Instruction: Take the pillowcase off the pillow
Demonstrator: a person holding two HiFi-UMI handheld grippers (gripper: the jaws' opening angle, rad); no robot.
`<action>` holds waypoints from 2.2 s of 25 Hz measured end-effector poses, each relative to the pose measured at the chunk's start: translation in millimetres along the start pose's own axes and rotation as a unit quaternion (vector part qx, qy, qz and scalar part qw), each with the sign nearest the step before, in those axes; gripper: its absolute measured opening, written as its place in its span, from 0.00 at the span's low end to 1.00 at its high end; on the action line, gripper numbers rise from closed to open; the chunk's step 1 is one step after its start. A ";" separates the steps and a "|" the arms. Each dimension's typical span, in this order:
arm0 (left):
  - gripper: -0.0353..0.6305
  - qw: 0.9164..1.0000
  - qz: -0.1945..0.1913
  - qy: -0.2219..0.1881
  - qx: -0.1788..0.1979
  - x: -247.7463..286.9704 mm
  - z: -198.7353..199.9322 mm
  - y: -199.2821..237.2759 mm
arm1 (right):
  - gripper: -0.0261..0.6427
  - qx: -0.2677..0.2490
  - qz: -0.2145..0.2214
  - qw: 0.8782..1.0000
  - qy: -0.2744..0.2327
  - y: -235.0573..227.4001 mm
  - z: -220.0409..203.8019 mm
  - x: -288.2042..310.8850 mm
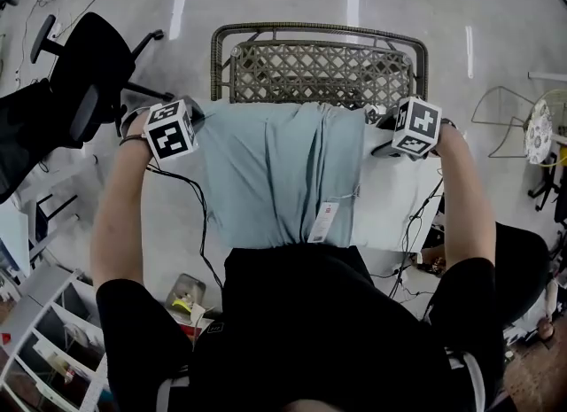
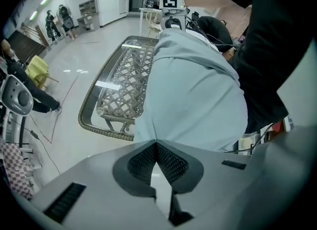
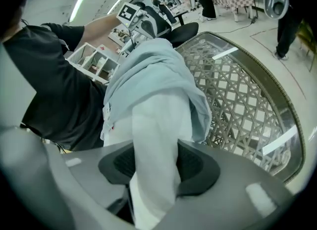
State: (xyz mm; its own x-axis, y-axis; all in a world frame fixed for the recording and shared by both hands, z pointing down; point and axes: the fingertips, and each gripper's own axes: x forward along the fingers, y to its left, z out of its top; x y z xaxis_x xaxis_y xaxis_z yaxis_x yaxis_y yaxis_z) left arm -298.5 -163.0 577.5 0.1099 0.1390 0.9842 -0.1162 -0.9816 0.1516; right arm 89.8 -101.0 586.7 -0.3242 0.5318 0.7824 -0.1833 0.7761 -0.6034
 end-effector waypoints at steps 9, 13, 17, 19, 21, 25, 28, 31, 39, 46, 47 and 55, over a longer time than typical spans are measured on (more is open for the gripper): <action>0.06 1.000 -0.001 0.009 -0.006 -13.5 -29.3 0.1 | 0.35 0.045 -0.015 0.998 -0.038 -6.1 -24.8 -14.1; 0.06 1.000 0.008 0.011 0.000 -17.0 -34.3 -3.7 | 0.36 0.047 -0.050 0.997 -0.037 -16.2 -30.1 -13.2; 0.06 1.000 0.019 0.022 0.000 -23.4 -52.2 -2.4 | 0.37 0.044 -0.052 0.997 -0.034 -16.4 -30.7 -20.8; 0.06 0.999 0.019 0.030 -0.010 -25.8 -67.5 -5.3 | 0.36 0.048 -0.051 0.997 -0.038 -16.7 -32.4 -25.2; 0.06 0.999 0.017 0.032 -0.026 -26.5 -80.6 -10.7 | 0.36 0.055 -0.049 0.996 -0.044 -16.6 -35.4 -27.5; 0.06 0.998 0.016 0.037 -0.043 -28.2 -97.5 -16.5 | 0.35 0.062 -0.046 0.996 -0.054 -17.8 -37.8 -33.8; 0.06 0.998 0.015 0.039 -0.050 -32.0 -107.4 -13.5 | 0.35 0.065 -0.046 0.995 -0.056 -21.1 -41.6 -40.6; 0.06 0.998 0.021 0.035 -0.055 -40.1 -111.7 -4.8 | 0.34 0.070 -0.057 0.994 -0.062 -27.9 -44.8 -50.5; 0.06 0.996 0.090 0.001 -0.025 -39.6 -67.3 4.4 | 0.22 0.048 -0.278 0.958 -0.042 -59.7 -30.7 -78.8; 0.06 0.996 0.079 -0.044 -0.003 -11.9 -46.0 -49.2 | 0.33 0.053 -0.308 0.947 -0.076 0.2 -9.1 -50.0; 0.06 0.996 0.080 -0.051 0.000 -10.7 -43.1 -56.4 | 0.34 0.054 -0.313 0.945 -0.078 8.4 -7.9 -43.1; 0.14 0.992 0.085 -0.091 0.015 -11.9 -20.6 -117.0 | 0.37 0.057 -0.357 0.924 -0.122 64.7 3.4 -10.8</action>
State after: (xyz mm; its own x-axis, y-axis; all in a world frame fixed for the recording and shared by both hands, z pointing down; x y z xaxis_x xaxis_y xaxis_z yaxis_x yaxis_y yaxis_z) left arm -306.5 -47.1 549.9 0.2683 -0.0531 0.9619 -0.1204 -0.9925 -0.0212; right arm 78.3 -57.7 538.7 -0.2797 -0.2053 0.9379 -0.5237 0.8514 0.0302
